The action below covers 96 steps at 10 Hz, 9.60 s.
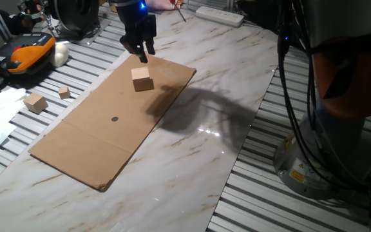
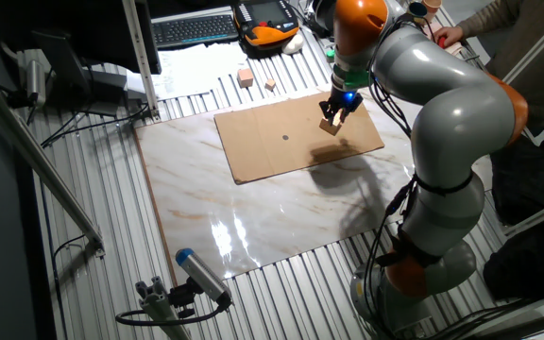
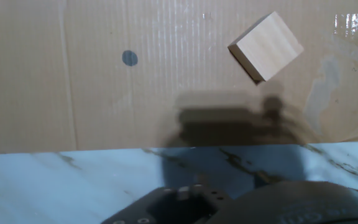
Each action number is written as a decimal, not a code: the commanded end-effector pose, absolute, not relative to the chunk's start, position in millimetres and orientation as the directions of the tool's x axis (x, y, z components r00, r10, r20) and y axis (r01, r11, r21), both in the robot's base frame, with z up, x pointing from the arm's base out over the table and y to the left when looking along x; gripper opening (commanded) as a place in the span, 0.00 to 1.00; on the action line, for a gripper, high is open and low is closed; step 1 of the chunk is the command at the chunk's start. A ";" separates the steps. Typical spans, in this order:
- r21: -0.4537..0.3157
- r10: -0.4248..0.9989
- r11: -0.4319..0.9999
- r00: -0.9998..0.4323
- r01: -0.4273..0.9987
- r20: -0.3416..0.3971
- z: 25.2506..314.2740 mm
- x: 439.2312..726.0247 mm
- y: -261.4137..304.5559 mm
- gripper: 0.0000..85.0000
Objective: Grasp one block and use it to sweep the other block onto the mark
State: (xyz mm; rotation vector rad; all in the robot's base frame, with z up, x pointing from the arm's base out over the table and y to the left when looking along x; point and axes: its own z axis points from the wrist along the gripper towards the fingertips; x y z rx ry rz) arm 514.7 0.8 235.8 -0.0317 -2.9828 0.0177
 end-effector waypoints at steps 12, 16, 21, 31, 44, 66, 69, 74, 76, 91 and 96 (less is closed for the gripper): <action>-0.014 0.080 0.997 -0.992 0.079 0.102 236.3 515.0 0.2 0.00; -0.013 0.111 0.994 -0.989 0.110 0.101 236.3 515.0 0.2 0.00; 0.017 0.122 0.992 -0.990 0.123 0.072 236.3 515.0 0.2 0.00; -0.166 0.119 0.978 -0.991 0.127 -0.061 231.2 523.8 -4.6 0.00; -0.127 0.368 0.918 -0.926 0.376 -0.078 189.1 564.0 -18.1 0.80; -0.030 0.535 0.843 -0.843 0.537 -0.053 147.6 607.1 31.2 0.80; -0.079 0.537 0.839 -0.843 0.538 -0.034 148.0 606.6 31.3 1.00; -0.086 0.465 0.880 -0.884 0.467 -0.037 148.0 606.6 31.3 1.00; -0.056 0.492 0.868 -0.870 0.494 -0.039 148.0 606.6 31.3 0.80; -0.113 0.581 0.805 -0.812 0.583 -0.055 147.4 610.2 82.4 0.80; -0.088 0.472 0.876 -0.880 0.474 -0.048 147.4 610.2 82.4 0.80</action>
